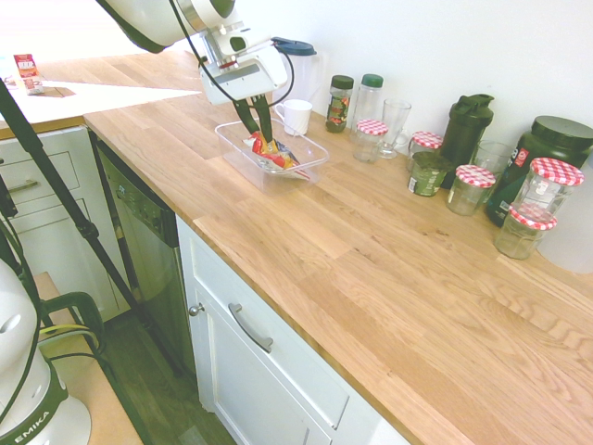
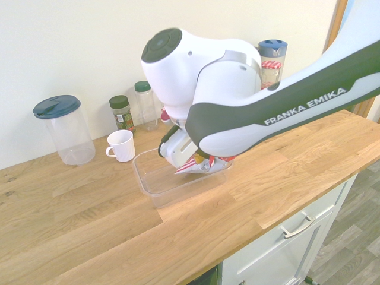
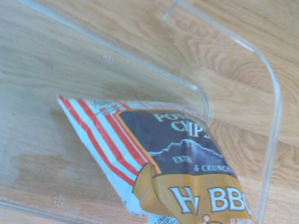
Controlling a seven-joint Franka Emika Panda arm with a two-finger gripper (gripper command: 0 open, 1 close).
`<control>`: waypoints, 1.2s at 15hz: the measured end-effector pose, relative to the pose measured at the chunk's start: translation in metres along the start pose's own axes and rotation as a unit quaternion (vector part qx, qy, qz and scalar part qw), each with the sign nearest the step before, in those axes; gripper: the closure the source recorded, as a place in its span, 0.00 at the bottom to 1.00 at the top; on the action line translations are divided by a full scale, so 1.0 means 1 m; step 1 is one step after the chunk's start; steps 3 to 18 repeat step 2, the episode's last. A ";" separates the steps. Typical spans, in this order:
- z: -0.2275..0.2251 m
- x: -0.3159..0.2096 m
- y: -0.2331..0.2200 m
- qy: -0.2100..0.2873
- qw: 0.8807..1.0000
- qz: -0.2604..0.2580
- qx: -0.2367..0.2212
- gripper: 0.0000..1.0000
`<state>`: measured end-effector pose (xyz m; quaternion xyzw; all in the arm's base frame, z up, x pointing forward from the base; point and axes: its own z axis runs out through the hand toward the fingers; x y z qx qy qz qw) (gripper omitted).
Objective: Put the chip bag into the container
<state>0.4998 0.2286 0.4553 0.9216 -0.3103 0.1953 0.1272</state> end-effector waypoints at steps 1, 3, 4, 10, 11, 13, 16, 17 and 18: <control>-0.018 0.004 0.010 -0.008 1.000 0.011 0.020 0.00; -0.034 0.009 0.024 -0.022 0.999 0.018 0.041 0.00; -0.034 0.009 0.024 -0.022 0.999 0.018 0.041 0.00; -0.034 0.009 0.024 -0.022 0.999 0.018 0.041 0.00; -0.034 0.009 0.024 -0.022 0.999 0.018 0.041 0.00; -0.034 0.009 0.024 -0.022 0.999 0.018 0.041 0.00; -0.034 0.009 0.024 -0.022 0.999 0.018 0.041 0.00; -0.034 0.009 0.024 -0.022 0.999 0.018 0.041 0.00; -0.034 0.009 0.024 -0.022 0.999 0.018 0.041 0.00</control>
